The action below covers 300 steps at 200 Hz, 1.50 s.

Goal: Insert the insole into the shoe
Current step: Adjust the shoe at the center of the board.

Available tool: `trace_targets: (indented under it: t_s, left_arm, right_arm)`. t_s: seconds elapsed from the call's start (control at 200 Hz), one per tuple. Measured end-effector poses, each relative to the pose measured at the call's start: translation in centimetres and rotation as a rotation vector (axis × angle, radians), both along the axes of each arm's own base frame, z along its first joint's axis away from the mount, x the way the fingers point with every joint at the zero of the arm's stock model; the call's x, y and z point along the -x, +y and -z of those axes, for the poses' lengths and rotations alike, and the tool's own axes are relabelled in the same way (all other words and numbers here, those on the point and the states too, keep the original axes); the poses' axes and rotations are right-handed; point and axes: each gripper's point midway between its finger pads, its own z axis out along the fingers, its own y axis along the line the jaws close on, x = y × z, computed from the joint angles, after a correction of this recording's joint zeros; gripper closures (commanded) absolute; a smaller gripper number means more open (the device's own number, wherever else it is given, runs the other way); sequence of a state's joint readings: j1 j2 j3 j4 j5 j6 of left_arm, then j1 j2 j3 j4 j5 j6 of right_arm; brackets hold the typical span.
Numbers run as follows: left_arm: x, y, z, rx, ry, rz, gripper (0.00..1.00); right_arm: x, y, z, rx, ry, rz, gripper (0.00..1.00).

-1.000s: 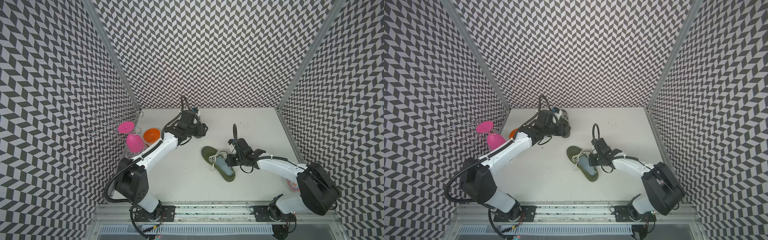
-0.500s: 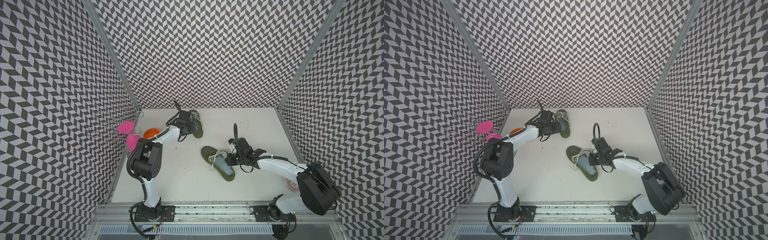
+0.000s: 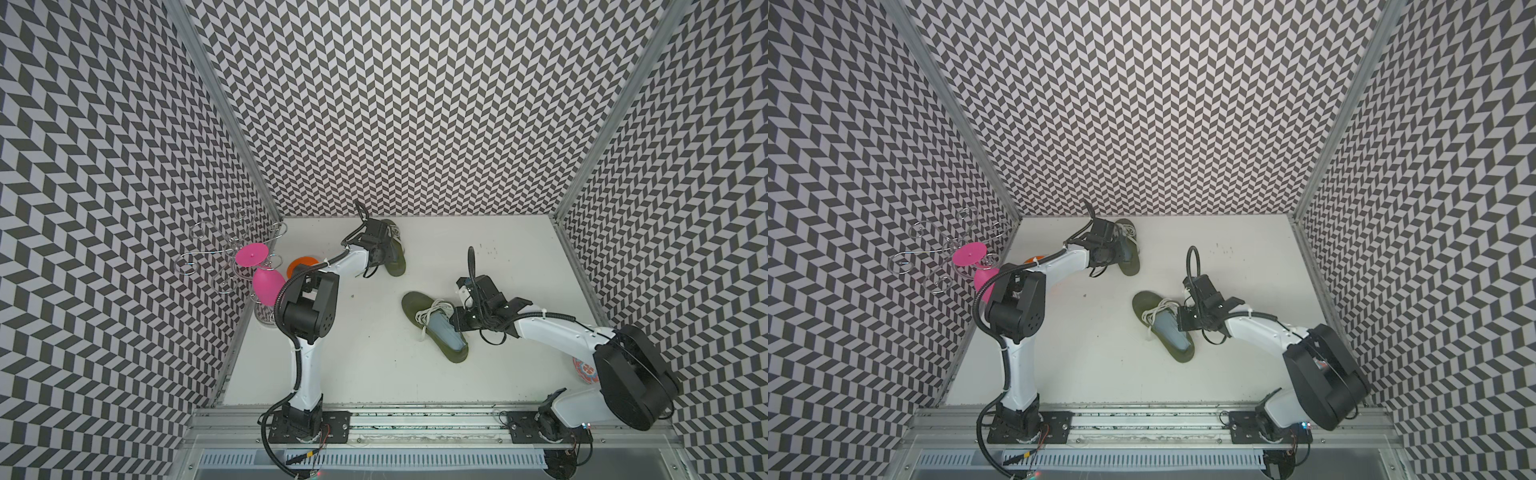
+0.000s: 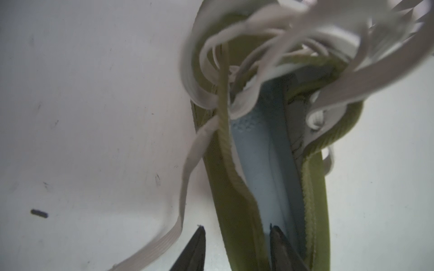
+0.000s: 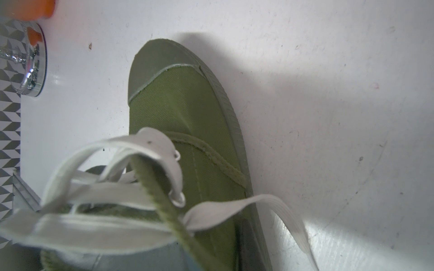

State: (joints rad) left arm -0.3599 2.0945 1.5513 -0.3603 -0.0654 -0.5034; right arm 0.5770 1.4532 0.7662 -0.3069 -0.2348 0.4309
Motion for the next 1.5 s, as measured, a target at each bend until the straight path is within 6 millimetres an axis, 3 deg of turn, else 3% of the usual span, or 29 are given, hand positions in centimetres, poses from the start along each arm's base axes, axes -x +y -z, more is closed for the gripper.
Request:
trace_targets:
  t_s: [0.11, 0.245, 0.436, 0.571, 0.771, 0.966, 1.282, 1.427, 1.502]
  left_arm:
    - [0.0, 0.1, -0.1, -0.029, -0.009, 0.024, 0.86]
    - [0.7, 0.1, 0.1, -0.046, -0.022, 0.054, 0.85]
    - [3.8, 0.0, -0.2, -0.022, -0.005, 0.097, 0.85]
    - [5.7, -1.1, -0.2, -0.004, 0.001, 0.127, 0.85]
    - [6.9, -3.5, -0.3, 0.026, 0.003, 0.193, 0.84]
    - [6.4, -4.9, -0.9, 0.032, -0.018, 0.272, 0.87]
    - [7.2, -5.6, -0.7, -0.034, -0.018, 0.39, 0.89]
    - [7.2, -4.1, 0.1, -0.071, 0.017, 0.358, 0.57]
    - [6.8, -3.2, 0.1, -0.076, 0.021, 0.325, 0.48]
  right_arm:
    - [-0.2, -0.3, -0.2, 0.0, -0.002, 0.014, 0.96]
    - [-1.2, -1.7, -0.7, -0.004, -0.01, 0.072, 1.0]
    - [-3.6, -4.4, -1.6, 0.002, -0.032, 0.207, 1.0]
    - [-5.7, -5.1, -2.1, -0.037, -0.044, 0.302, 1.0]
    - [-8.8, -4.4, -1.8, -0.124, -0.032, 0.423, 1.0]
    - [-12.3, -3.1, -1.3, -0.191, -0.028, 0.506, 1.0]
    - [-16.2, -1.6, -1.4, -0.252, -0.049, 0.555, 1.0]
    - [-16.6, -1.4, -1.0, -0.255, -0.041, 0.561, 1.0]
    - [-16.6, -1.4, -1.0, -0.257, -0.042, 0.56, 1.0]
